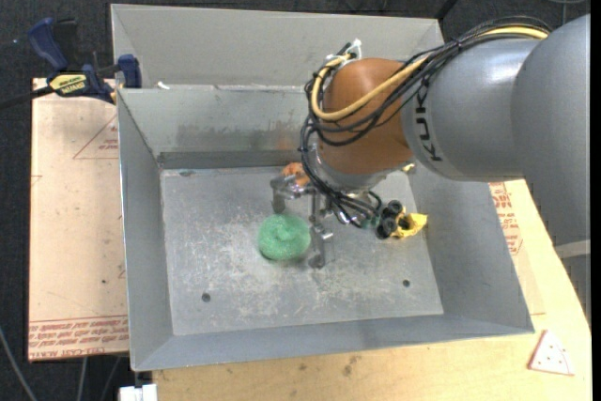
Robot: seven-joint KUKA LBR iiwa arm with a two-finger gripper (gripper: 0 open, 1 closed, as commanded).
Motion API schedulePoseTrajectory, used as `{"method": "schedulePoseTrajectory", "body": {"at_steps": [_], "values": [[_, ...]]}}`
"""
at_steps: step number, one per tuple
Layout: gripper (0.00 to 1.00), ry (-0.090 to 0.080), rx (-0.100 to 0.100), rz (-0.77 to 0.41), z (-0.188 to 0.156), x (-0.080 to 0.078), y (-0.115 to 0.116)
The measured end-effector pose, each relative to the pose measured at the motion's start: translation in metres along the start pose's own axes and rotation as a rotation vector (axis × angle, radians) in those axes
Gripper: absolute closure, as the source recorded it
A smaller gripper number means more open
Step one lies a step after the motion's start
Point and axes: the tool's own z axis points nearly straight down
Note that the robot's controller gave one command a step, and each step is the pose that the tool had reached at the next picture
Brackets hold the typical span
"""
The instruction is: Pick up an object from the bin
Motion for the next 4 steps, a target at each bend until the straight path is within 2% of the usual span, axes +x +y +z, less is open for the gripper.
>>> {"method": "schedulePoseTrajectory", "body": {"at_steps": [1,2,3,4], "values": [[1.00,0.004,-0.003,0.021,0.023,0.002,0.019],[1.00,0.004,-0.004,0.021,0.023,0.002,0.019],[1.00,0.001,-0.002,0.035,-0.085,0.009,-0.008],[1.00,0.001,-0.002,0.035,-0.085,0.009,-0.008]]}}
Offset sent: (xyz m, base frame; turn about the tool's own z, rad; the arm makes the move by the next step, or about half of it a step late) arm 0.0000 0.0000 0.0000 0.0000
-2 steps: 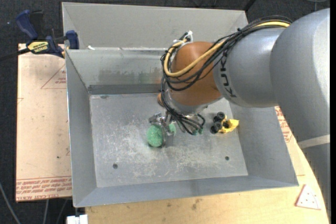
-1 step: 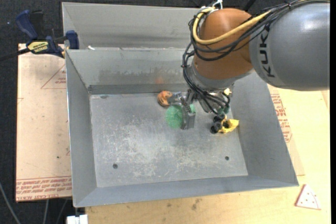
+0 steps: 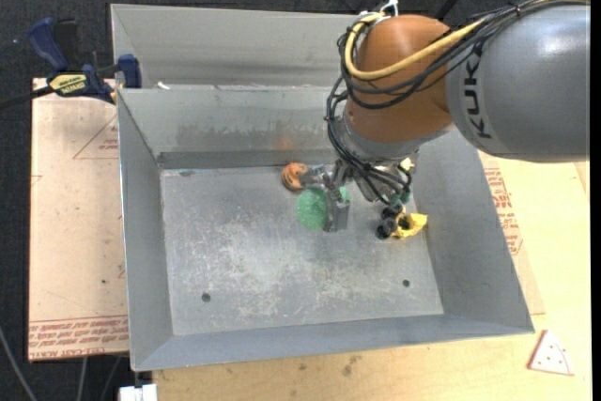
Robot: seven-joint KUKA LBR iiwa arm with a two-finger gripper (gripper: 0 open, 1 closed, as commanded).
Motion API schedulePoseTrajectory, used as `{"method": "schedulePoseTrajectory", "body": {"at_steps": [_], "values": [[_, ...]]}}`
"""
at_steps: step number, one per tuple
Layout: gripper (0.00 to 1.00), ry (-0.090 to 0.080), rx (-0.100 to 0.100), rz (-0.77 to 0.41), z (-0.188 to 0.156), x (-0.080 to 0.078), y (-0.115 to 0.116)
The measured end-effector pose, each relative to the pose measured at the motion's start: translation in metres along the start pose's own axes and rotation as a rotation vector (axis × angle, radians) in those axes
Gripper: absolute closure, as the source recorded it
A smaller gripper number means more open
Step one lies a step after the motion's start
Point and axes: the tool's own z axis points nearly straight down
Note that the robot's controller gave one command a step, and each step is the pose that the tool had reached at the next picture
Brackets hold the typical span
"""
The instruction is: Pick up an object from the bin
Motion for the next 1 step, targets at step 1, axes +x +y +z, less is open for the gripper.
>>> {"method": "schedulePoseTrajectory", "body": {"at_steps": [1], "values": [[1.00,-0.001,0.000,0.012,-0.0944,-0.0271,-0.0120]]}}
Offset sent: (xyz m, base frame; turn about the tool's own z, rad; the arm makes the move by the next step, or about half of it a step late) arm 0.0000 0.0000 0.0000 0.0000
